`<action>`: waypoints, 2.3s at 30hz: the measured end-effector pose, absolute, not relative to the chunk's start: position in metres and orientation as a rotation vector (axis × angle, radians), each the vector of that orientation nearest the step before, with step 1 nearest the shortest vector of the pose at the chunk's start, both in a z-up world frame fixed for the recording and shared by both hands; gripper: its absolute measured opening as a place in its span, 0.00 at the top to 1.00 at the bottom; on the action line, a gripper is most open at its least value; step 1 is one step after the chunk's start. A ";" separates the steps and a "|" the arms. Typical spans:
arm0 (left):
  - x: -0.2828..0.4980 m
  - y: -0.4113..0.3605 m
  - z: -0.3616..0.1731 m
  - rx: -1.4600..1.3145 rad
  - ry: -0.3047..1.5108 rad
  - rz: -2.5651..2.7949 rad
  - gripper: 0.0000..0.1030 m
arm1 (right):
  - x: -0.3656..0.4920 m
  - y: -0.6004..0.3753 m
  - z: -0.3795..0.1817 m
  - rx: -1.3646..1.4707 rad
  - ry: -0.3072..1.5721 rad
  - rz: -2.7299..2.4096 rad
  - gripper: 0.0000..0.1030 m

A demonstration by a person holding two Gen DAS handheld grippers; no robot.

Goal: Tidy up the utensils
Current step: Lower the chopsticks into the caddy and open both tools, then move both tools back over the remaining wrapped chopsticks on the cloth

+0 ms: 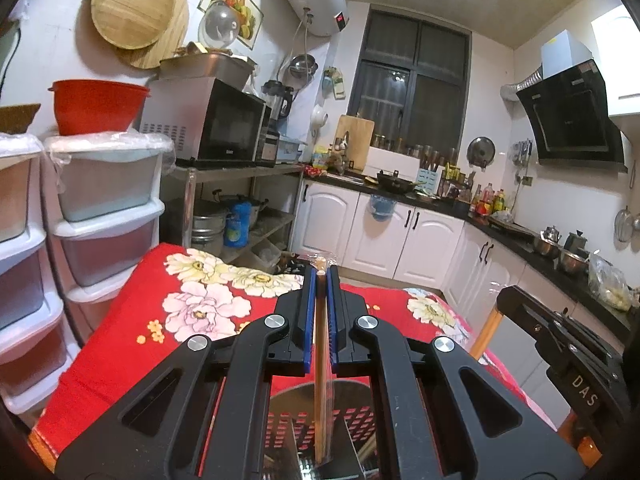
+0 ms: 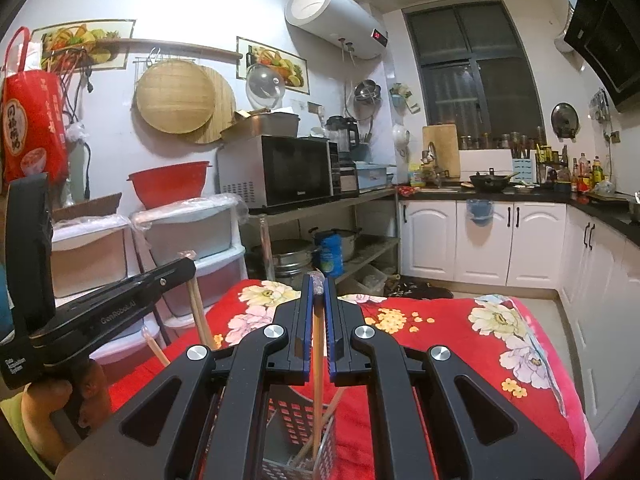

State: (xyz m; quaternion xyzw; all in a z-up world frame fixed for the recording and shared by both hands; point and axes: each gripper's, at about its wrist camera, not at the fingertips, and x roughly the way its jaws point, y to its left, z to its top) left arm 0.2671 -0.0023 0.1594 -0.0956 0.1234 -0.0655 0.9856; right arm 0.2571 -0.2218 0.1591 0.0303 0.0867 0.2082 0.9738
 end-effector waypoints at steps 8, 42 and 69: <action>0.270 -0.008 0.141 -0.183 0.259 -0.138 0.99 | 0.258 -0.219 0.140 0.046 0.178 0.410 0.95; 0.267 0.004 0.101 -0.237 0.369 -0.107 0.88 | 0.245 -0.240 0.099 0.142 0.322 0.391 0.84; 0.226 0.026 0.093 -0.293 0.401 -0.082 0.21 | 0.223 -0.256 0.079 0.167 0.411 0.356 0.52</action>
